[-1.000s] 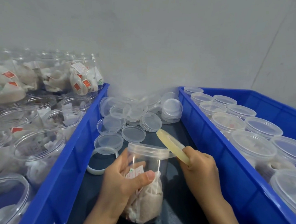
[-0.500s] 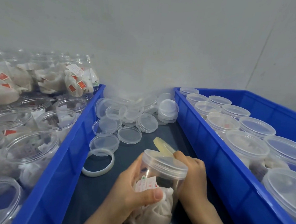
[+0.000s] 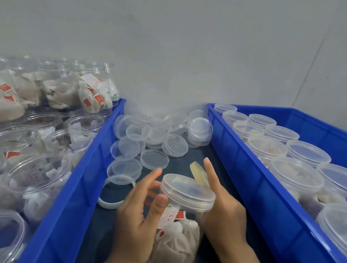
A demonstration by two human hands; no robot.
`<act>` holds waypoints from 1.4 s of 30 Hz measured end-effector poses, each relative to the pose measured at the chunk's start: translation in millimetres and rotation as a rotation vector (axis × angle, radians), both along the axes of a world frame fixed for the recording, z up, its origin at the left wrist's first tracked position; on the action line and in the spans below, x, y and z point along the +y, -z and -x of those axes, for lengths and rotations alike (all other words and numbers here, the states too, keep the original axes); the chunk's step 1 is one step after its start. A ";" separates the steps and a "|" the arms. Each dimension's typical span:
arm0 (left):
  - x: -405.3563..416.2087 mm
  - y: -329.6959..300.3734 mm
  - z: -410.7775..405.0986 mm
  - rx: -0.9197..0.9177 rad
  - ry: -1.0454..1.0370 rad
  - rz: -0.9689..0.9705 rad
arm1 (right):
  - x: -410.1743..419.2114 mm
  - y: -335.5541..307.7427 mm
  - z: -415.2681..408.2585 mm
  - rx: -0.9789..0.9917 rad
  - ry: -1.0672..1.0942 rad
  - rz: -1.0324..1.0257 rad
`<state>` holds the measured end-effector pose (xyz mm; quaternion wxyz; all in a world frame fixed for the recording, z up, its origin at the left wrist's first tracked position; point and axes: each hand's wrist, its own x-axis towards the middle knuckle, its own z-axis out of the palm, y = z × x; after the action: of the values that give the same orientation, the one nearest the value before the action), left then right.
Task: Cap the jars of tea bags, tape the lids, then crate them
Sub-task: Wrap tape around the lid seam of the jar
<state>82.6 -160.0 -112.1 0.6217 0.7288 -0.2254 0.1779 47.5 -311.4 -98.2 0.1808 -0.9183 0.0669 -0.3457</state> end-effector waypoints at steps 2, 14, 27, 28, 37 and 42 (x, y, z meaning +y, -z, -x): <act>1.2 -1.3 0.1 -0.067 -0.038 -0.032 | -0.8 0.8 1.0 0.028 0.013 0.038; 9.8 -44.3 15.1 0.097 -0.135 -0.479 | -4.8 -11.5 0.1 0.163 -0.230 0.157; 19.1 -83.9 12.8 -0.006 -0.182 -0.982 | -23.5 -35.3 -11.5 0.533 -0.532 -0.348; 20.8 -82.9 11.9 -0.005 -0.173 -0.997 | -26.1 -37.9 -9.1 0.564 -0.552 -0.333; 30.7 -93.6 4.6 0.098 -0.089 -1.048 | -50.8 -47.2 3.9 0.450 -0.526 -0.332; 22.5 -94.9 9.1 -0.039 -0.131 -1.209 | -36.7 -41.7 -3.7 0.268 -0.274 -0.128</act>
<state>73.5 -137.5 -17.1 0.0812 0.9617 -0.2526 0.0694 51.1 -348.1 -56.5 0.2738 -0.9432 -0.0134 -0.1875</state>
